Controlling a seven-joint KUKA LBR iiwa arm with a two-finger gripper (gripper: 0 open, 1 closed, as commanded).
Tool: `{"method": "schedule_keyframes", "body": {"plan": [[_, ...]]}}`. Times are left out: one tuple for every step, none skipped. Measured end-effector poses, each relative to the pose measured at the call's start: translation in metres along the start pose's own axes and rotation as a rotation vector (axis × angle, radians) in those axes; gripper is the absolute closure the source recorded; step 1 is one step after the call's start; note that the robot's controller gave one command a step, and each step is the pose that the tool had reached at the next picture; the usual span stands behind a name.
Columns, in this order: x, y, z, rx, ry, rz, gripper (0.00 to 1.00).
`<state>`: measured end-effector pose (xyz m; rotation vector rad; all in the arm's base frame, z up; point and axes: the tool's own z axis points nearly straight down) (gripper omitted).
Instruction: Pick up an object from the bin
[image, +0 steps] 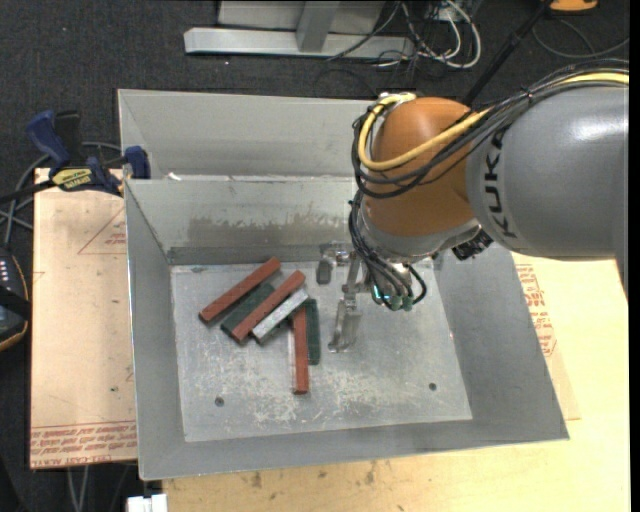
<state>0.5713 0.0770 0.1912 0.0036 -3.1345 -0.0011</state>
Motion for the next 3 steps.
{"method": "schedule_keyframes", "body": {"plan": [[-0.052,0.030,0.114,0.000,-0.007,-0.251,0.00],[-0.057,0.030,0.105,-0.002,-0.021,-0.249,1.00],[-0.052,0.030,-0.009,0.000,-0.019,-0.248,1.00]]}}
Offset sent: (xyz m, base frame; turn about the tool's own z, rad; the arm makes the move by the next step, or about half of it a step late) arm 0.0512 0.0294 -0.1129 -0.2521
